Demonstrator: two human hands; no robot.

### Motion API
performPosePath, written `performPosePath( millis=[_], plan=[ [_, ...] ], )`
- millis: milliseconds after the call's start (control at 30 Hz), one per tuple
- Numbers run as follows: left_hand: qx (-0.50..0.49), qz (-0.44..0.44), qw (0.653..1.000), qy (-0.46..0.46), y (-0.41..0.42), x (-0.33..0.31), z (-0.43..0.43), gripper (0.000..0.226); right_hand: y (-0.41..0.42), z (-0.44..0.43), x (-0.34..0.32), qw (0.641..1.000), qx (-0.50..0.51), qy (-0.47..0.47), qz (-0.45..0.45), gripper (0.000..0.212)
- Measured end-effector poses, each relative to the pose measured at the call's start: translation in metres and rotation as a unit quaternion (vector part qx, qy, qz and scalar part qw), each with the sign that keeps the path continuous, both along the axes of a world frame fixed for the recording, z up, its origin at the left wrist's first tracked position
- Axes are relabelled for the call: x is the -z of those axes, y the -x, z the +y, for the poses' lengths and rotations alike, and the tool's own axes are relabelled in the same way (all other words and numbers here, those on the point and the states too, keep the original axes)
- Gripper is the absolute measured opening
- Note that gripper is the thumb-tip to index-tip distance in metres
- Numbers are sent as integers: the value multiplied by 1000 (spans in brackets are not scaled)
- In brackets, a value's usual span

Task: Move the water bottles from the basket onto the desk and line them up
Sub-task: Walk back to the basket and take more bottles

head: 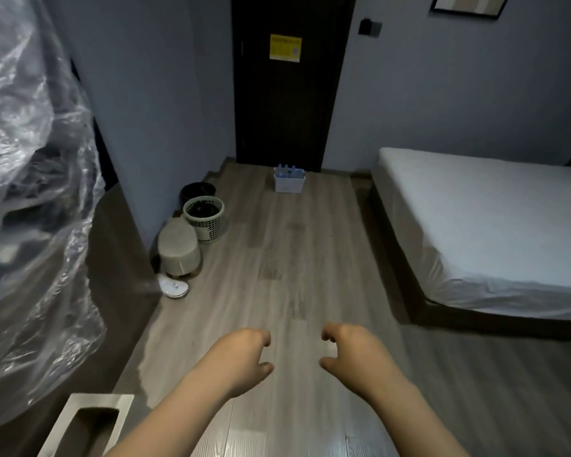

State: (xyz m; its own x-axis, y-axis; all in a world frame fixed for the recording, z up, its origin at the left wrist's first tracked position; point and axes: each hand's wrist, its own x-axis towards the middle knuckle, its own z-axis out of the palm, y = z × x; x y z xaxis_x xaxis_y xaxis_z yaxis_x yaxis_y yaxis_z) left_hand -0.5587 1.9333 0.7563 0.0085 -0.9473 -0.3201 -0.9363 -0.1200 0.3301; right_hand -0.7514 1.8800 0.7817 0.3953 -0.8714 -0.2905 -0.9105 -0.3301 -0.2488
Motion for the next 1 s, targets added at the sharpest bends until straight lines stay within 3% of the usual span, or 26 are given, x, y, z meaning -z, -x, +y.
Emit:
performPosePath(
  millis=[267,667,1000],
  plan=[
    [9,18,1000,-2,-16,9,-127,45,-22,-125,3,1000,15,-4,-14,43],
    [43,8,998,37,-125,-10,-355,44,-122,-332,-6,998,57,-6,-22,44],
    [59,11,998,25,-160,0,-523,44,-153,-495,7,997,70,-11,-30,44]
  ],
)
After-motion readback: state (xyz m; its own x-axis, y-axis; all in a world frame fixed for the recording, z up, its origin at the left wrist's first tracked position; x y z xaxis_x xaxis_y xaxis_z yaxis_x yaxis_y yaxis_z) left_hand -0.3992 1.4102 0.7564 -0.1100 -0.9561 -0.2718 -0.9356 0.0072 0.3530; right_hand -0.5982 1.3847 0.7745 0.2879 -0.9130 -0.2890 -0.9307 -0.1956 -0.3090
